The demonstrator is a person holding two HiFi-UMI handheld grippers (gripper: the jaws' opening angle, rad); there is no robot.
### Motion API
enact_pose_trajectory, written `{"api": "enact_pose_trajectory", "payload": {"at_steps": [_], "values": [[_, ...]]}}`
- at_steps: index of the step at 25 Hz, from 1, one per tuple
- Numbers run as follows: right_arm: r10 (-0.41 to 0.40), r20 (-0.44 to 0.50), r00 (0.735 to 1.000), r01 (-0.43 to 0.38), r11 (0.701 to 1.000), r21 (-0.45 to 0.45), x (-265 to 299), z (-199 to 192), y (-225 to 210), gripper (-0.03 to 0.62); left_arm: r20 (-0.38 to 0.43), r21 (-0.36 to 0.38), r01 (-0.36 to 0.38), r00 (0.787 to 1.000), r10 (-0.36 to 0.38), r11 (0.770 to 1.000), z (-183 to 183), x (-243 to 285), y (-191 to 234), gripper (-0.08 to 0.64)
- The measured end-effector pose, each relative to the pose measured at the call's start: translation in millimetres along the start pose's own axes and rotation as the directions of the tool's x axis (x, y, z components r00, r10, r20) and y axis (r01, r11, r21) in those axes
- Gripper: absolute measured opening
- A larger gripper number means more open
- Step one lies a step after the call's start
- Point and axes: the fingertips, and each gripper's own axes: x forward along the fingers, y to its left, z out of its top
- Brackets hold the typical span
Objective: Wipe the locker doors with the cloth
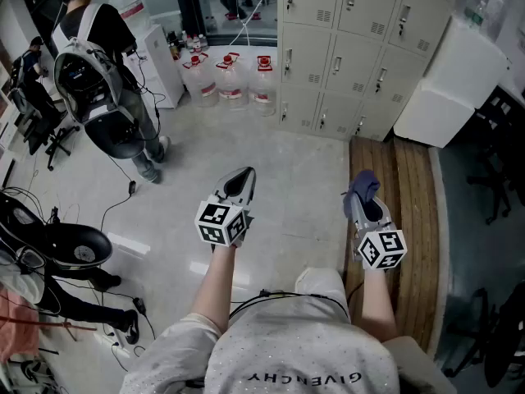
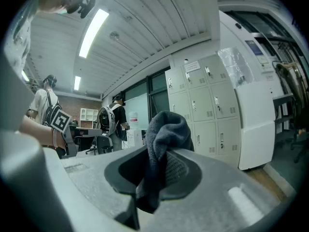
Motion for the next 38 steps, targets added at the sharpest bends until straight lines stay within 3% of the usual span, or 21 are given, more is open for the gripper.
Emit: {"api": "enact_pose_trajectory", "payload": {"at_steps": [15, 23, 38], "values": [[-0.005, 0.022, 1.0, 0.005, 1.0, 0.001, 58.1, -1.2, -13.2, 0.06, 0.009, -0.013, 0.008, 1.0, -0.008, 1.0, 1.8, 44.0, 44.0, -0.002], [0.03, 0.034, 0.999, -0.031, 0.999, 0.019, 151.9, 1.3, -60.9, 0.061, -0.006, -0.013, 0.022, 1.0, -0.022, 1.0, 3.0, 135.0, 84.1, -0.002], [0.099, 0.002, 0.995, -0.099, 0.993, 0.062, 360.8, 21.4, -165.9, 0.061, -0.01, -0.027, -0.053, 0.999, 0.053, 0.998, 33.7, 320.8, 184.5, -0.002]]}}
